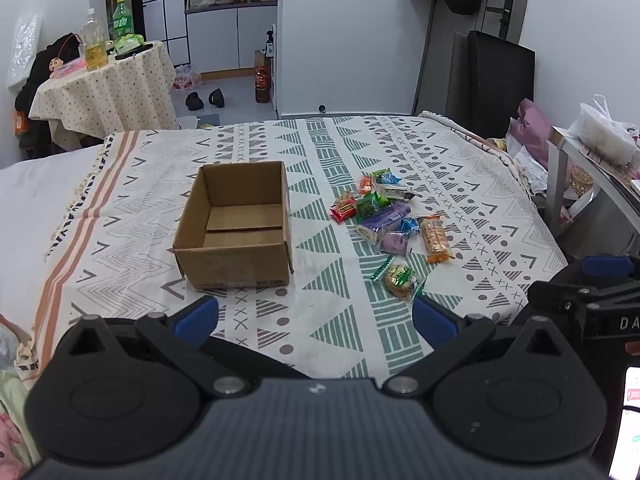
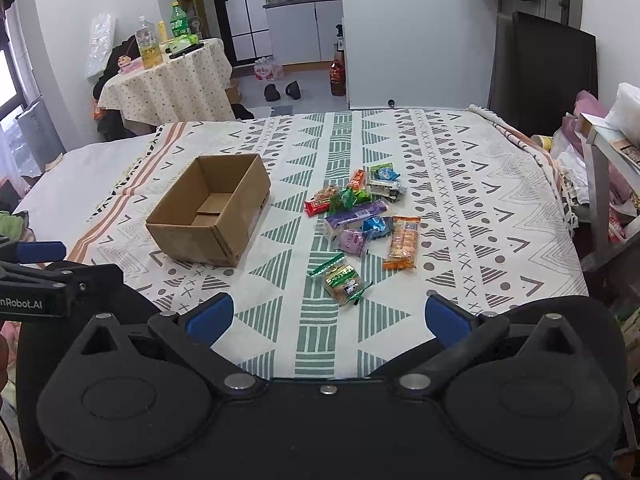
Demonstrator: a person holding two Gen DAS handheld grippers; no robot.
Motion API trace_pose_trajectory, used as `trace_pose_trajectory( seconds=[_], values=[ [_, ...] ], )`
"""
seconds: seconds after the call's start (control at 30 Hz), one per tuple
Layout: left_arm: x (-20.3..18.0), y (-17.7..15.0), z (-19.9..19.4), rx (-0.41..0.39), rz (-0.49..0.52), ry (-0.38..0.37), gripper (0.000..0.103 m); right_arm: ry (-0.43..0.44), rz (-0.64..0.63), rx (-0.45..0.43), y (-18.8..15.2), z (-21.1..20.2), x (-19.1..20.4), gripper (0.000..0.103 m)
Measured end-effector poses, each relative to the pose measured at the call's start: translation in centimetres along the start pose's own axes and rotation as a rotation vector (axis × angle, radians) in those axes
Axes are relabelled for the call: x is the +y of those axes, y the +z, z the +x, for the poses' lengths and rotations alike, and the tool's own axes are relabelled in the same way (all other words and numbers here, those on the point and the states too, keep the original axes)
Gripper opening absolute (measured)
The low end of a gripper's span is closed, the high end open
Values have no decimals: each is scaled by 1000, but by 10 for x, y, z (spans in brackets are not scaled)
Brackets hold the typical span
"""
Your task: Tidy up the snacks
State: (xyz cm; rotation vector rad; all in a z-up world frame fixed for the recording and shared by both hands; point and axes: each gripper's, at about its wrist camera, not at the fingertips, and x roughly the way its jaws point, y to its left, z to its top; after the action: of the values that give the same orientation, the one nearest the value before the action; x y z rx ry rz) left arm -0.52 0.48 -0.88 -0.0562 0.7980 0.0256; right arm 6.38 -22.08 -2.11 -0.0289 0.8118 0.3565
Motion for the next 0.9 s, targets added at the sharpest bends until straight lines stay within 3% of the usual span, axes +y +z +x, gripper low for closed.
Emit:
trace_pose_trajectory(
  seconds=[0.9],
  values=[
    [3, -2, 2, 10, -19, 3, 103, -6, 12, 11, -1, 2, -1, 103]
  ],
)
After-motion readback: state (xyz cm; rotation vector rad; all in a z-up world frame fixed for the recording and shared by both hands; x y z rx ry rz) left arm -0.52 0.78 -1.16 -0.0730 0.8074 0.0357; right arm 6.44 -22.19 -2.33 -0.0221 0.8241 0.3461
